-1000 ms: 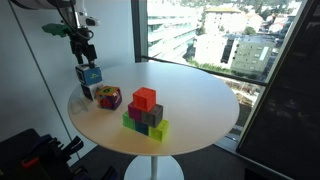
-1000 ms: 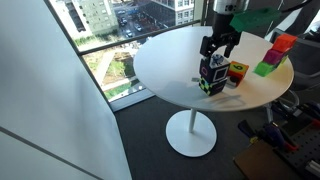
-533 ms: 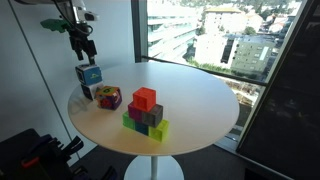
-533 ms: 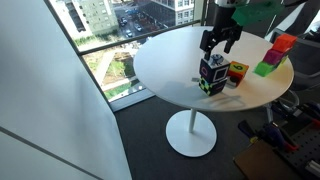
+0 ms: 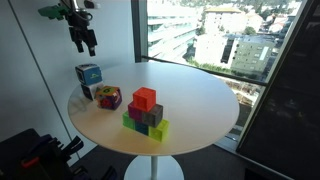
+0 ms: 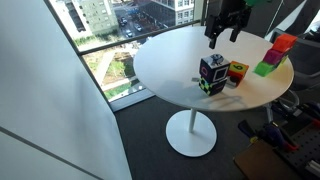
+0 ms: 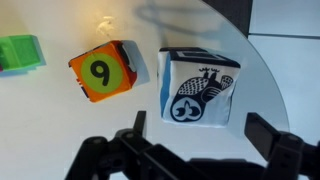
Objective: Pick up the block with d on it and put it on the block with l on it
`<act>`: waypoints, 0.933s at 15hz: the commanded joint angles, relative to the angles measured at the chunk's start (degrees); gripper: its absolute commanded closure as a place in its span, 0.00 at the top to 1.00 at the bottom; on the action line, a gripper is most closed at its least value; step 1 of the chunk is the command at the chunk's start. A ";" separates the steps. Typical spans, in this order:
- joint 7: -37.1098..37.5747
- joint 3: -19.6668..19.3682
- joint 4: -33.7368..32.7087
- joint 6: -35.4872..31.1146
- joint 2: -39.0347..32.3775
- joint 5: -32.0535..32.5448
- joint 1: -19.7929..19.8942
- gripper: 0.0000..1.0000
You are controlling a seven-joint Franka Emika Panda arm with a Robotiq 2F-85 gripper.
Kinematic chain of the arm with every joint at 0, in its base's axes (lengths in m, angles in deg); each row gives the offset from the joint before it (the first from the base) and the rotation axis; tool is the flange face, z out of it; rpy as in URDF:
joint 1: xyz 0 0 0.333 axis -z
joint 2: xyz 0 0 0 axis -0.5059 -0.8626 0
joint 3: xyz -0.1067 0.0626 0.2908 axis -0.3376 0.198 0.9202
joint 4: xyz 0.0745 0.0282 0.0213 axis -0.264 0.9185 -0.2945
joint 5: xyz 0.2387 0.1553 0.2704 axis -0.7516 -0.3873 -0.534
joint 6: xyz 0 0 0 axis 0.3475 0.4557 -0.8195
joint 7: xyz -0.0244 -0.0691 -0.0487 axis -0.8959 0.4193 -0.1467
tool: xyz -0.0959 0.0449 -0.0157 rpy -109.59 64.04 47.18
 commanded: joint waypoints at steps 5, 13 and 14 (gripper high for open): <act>-0.89 -0.31 -3.09 10.62 4.24 1.99 2.46 1.00; -3.09 -1.32 -2.51 16.20 8.61 2.78 4.26 1.00; -3.84 -1.63 -2.33 16.49 9.24 2.39 4.38 1.00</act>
